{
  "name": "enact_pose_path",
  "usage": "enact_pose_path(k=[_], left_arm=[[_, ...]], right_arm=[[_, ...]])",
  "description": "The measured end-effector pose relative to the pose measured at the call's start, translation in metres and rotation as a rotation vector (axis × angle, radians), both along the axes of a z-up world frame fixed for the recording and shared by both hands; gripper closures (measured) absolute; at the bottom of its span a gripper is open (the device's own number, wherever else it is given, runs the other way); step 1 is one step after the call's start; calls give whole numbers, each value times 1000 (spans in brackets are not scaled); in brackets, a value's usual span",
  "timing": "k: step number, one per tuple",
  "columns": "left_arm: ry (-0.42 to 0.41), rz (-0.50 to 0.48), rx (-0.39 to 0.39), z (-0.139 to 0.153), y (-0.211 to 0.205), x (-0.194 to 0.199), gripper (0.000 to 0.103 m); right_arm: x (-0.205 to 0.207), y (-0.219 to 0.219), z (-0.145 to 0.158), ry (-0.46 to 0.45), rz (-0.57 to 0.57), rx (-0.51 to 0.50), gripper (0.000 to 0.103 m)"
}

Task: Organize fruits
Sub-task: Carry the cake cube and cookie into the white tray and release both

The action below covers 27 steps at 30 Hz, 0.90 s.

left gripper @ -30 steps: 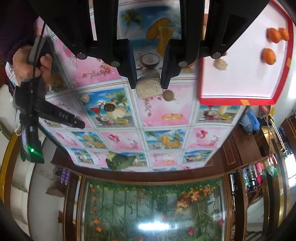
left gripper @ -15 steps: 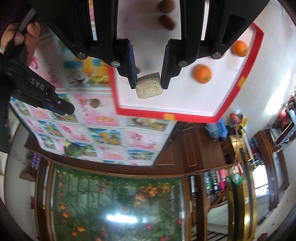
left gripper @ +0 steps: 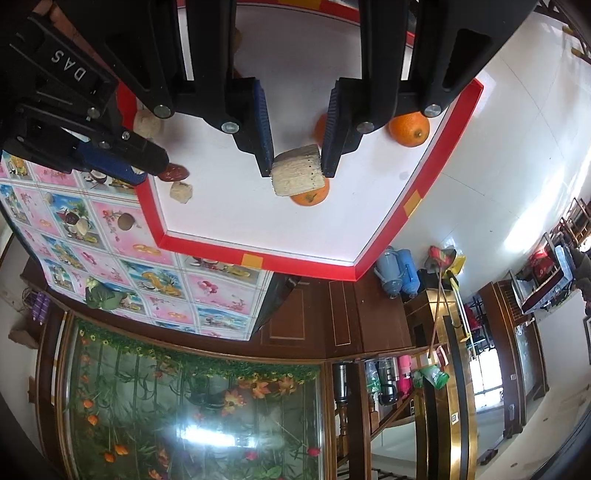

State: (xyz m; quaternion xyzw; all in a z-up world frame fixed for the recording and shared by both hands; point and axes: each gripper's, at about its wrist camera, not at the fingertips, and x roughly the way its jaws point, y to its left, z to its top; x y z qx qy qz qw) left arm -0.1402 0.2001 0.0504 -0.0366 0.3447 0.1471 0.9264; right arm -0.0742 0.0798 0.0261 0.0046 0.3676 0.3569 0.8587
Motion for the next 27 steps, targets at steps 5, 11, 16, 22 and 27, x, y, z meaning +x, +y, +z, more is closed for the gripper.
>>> enact_pose_path(k=[5, 11, 16, 22, 27], left_arm=[[10, 11, 1, -6, 5, -3, 77], [24, 20, 7, -11, 10, -4, 77], [32, 23, 17, -14, 11, -4, 77], [36, 27, 36, -14, 10, -2, 77], [41, 34, 47, -14, 9, -1, 77]], right_arm=[[2, 7, -9, 36, 3, -18, 76], [5, 13, -18, 76, 9, -41, 76], [6, 18, -23, 87, 13, -60, 76], [10, 20, -26, 96, 15, -76, 76], [10, 22, -26, 89, 21, -89, 76]])
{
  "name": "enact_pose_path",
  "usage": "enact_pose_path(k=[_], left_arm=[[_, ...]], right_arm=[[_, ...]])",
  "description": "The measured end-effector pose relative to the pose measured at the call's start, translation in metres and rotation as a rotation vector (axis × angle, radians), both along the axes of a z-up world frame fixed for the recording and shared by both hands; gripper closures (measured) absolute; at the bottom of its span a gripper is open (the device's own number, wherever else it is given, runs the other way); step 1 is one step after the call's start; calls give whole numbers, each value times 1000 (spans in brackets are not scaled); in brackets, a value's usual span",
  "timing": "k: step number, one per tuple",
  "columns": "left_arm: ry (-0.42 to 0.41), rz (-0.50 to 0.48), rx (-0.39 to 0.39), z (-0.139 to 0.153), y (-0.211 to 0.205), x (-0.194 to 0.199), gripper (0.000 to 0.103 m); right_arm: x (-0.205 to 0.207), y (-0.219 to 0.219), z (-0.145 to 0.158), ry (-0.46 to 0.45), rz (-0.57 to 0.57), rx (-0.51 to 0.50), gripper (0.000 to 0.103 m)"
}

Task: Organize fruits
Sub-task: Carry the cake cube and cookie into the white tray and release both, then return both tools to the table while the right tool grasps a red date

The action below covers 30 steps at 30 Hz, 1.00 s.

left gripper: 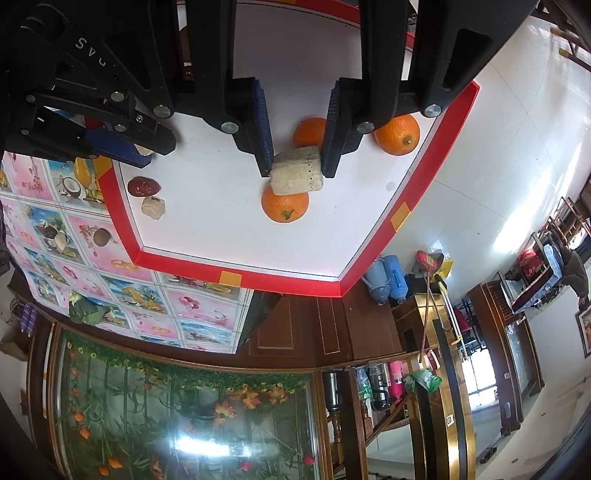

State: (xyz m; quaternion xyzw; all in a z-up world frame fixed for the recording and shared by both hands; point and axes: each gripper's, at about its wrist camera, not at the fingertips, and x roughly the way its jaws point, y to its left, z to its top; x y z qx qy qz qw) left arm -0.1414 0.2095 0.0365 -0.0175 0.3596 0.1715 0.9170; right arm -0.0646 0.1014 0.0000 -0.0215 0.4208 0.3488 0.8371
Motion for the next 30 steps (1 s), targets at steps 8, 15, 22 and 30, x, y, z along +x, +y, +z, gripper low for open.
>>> enact_pose_path(k=[8, 15, 22, 30], left_arm=[[11, 26, 9, 1, -1, 2, 63], [-2, 70, 51, 7, -2, 0, 36], [10, 63, 56, 7, -10, 4, 30], [26, 19, 81, 9, -34, 11, 28]], right_arm=[[5, -10, 3, 35, -1, 50, 76], [19, -48, 13, 36, -86, 145, 75], [43, -110, 15, 45, -234, 176, 75], [63, -202, 13, 63, -415, 197, 75]])
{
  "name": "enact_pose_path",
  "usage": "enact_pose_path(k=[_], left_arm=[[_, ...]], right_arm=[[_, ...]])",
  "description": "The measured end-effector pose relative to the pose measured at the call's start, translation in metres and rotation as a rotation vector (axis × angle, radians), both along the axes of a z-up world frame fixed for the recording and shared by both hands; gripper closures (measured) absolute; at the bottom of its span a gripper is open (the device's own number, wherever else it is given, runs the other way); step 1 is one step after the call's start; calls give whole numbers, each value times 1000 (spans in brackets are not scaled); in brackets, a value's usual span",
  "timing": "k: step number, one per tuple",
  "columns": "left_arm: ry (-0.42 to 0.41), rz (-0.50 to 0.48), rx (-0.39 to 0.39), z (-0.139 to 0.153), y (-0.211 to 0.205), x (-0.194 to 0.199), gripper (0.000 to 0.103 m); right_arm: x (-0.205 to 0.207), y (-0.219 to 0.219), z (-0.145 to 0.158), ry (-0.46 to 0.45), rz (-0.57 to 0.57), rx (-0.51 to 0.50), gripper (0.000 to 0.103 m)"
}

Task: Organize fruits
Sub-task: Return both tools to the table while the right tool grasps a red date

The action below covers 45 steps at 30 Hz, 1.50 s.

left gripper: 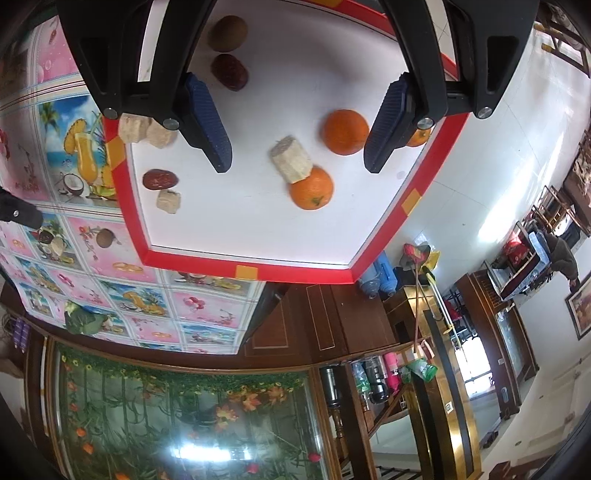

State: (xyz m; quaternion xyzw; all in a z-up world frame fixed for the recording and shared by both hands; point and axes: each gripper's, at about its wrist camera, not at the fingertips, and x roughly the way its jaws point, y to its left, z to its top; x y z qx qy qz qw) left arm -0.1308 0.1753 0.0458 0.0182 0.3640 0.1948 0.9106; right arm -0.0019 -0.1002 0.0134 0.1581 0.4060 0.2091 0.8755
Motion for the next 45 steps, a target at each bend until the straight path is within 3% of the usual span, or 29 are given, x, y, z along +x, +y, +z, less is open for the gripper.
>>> enact_pose_path(k=[5, 11, 16, 18, 19, 22, 28, 35, 41, 45], left_arm=[[19, -42, 16, -1, -21, 6, 25], [37, -94, 36, -2, -49, 11, 25], [50, -133, 51, 0, -68, 18, 25], [58, -146, 53, 1, -75, 22, 25], [61, -152, 53, 2, -78, 25, 25], [55, -167, 62, 8, -86, 32, 25], [65, -185, 37, 12, -94, 47, 25], [86, -218, 5, 10, -105, 68, 25], [109, -235, -7, 9, -110, 94, 25], [130, -247, -22, 5, -113, 107, 25]], right_arm=[[8, -49, -3, 26, -91, 20, 76], [18, -70, -2, 32, -116, -11, 76], [27, -58, 1, -1, -59, -94, 72], [34, -52, 0, -13, -38, -122, 51], [38, -50, 1, -26, -34, -138, 49], [52, -42, 1, -62, -2, -177, 49], [75, -33, -10, -36, 37, -217, 49], [85, -19, -22, -12, 75, -311, 67], [89, -13, -25, -45, 79, -390, 83], [88, -15, -23, -46, 79, -389, 83]])
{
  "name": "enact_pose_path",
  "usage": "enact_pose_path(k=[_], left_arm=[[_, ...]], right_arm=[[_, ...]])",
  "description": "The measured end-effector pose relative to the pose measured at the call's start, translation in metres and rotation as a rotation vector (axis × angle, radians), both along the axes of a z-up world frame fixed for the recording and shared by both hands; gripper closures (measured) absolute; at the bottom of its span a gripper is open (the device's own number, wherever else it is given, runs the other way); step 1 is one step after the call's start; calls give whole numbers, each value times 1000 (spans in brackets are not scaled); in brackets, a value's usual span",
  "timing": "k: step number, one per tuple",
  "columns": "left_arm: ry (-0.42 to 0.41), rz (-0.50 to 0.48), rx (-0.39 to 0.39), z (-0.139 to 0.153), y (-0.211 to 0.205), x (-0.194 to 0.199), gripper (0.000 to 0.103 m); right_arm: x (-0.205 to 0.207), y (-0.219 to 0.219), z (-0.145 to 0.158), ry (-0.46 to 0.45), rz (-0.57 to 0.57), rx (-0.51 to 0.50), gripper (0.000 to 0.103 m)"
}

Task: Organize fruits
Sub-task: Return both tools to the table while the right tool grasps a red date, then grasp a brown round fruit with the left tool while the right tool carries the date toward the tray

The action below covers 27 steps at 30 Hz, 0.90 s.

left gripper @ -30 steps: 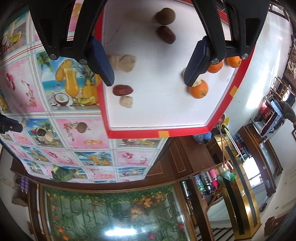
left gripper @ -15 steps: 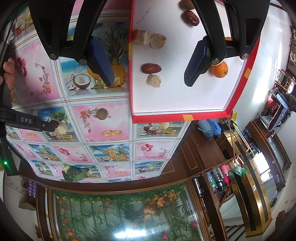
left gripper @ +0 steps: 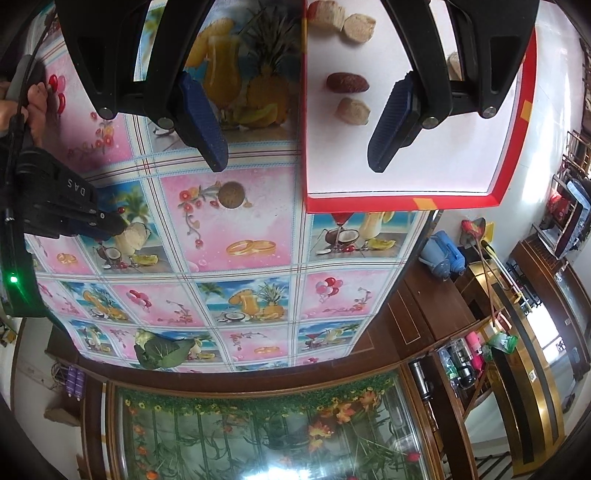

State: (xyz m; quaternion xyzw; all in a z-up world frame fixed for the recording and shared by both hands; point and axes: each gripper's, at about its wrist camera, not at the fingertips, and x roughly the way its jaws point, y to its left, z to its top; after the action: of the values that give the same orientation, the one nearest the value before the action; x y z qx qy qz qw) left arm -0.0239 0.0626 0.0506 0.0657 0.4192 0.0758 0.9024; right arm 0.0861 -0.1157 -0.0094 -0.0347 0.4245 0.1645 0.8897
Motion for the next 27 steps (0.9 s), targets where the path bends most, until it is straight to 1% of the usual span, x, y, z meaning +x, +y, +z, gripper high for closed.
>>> enact_pose_path(k=[3, 7, 10, 12, 14, 16, 18, 19, 21, 23, 24, 25, 26, 27], left_arm=[[21, -20, -17, -4, -7, 8, 25], [43, -51, -18, -13, -22, 22, 25], [65, -52, -18, -21, -28, 35, 27], [82, -50, -30, -26, -28, 43, 34], [102, -38, -41, -31, -26, 50, 43], [114, -30, -59, -35, -24, 56, 45], [124, -26, -74, -39, -23, 61, 53], [133, -24, -82, -41, -22, 63, 59], [141, -27, -105, -45, -22, 66, 61], [136, -27, -111, -47, -22, 67, 65], [137, -33, -114, -47, -23, 67, 68], [137, -43, -125, -47, -24, 68, 75], [138, -51, -132, -47, -25, 68, 80], [139, -55, -131, -47, -26, 68, 81]], right_arm=[[0, -9, 9, -10, -17, 38, 83], [0, -30, 23, -29, -67, 115, 83], [1, -39, 27, -31, -96, 140, 83], [3, -43, 27, -21, -111, 155, 83], [3, -44, 28, -15, -118, 164, 83], [3, -45, 29, -18, -119, 167, 83], [2, -44, 31, -19, -115, 175, 83], [1, -44, 31, -21, -115, 176, 83], [1, -44, 32, -19, -112, 179, 83], [2, -44, 31, -15, -114, 179, 83], [2, -44, 30, -13, -114, 177, 83], [2, -44, 30, -10, -114, 177, 83], [2, -44, 29, -7, -115, 177, 83], [2, -43, 29, -7, -116, 176, 83]])
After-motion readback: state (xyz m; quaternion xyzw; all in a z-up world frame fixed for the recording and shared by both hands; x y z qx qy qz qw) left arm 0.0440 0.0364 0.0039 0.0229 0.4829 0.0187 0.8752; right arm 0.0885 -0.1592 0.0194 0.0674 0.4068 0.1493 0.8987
